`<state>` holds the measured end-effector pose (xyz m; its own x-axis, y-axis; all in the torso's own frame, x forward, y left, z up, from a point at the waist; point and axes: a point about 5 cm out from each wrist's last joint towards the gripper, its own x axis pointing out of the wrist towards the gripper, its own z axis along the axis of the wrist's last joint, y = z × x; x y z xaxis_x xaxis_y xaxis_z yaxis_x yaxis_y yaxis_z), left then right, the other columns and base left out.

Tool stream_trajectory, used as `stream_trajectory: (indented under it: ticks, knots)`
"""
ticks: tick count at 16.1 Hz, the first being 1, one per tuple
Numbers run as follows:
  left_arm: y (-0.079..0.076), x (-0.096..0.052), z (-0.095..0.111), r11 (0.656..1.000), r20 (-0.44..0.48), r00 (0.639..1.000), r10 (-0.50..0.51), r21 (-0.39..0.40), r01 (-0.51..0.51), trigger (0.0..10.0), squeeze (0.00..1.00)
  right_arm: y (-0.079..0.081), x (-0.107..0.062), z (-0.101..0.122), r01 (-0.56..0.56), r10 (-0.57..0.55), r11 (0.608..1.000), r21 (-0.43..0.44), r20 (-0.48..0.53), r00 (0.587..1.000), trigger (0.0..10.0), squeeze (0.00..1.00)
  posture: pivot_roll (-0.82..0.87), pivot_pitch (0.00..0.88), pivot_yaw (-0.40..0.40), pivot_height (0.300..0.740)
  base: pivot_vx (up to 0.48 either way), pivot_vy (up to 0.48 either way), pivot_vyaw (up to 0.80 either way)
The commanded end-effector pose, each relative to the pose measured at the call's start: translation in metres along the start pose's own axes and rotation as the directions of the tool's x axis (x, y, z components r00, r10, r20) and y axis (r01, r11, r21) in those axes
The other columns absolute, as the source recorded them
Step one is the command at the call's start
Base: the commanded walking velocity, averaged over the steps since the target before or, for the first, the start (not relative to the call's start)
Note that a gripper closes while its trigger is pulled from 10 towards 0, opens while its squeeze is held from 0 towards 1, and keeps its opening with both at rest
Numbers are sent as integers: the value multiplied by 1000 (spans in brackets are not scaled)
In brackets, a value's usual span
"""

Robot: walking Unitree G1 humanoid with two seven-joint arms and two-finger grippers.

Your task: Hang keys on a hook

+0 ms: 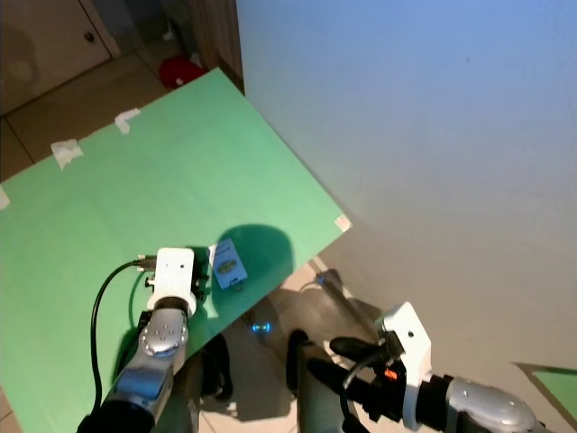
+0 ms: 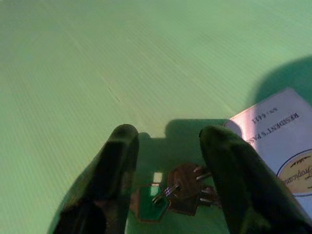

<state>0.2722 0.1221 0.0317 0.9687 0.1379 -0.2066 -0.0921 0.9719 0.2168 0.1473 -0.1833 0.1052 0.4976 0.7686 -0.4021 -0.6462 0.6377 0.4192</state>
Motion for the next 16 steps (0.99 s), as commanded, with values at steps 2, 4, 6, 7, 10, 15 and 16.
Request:
stream_trajectory:
  ticks: [2,4,6,7,10,15,16]
  knots:
    - [-2,-10,-16,1000,-36,999,11,13,-10,10000,1000,-1,-4,-5,16,-16,1000,9,0,1000,10000,0,-379,382,-45,740,0,0,0]
    - [-2,-15,-21,1000,-40,999,27,-9,-27,10000,1000,-1,-5,-5,19,-19,1000,7,0,1000,10000,0,-382,379,-44,740,0,0,0]
    - [0,-22,-26,999,-40,998,49,-16,-50,10000,1000,-1,-6,-6,21,-21,1000,8,0,1000,10000,0,-384,381,-44,740,0,0,0]
    - [-2,-33,-32,1000,-34,999,23,-20,-24,10000,1000,-1,-7,-7,25,-25,1000,10,0,1000,10000,0,-377,383,-47,740,0,0,0]
    - [-5,-37,-32,1000,-16,1000,2,-12,-3,10000,0,-1,-7,-8,24,-24,1000,9,-6,1000,10000,0,-375,382,-51,740,0,0,0]
    - [1,-31,-31,1000,1,1000,19,9,-19,10000,0,-1,-7,-10,28,-27,1000,7,-9,1000,10000,0,-386,382,-55,740,0,0,0]
    - [3,-29,-31,1000,0,1000,20,10,-20,10000,0,-1,-7,-10,29,-29,1000,8,-10,1000,10000,0,-387,382,-55,740,0,0,0]
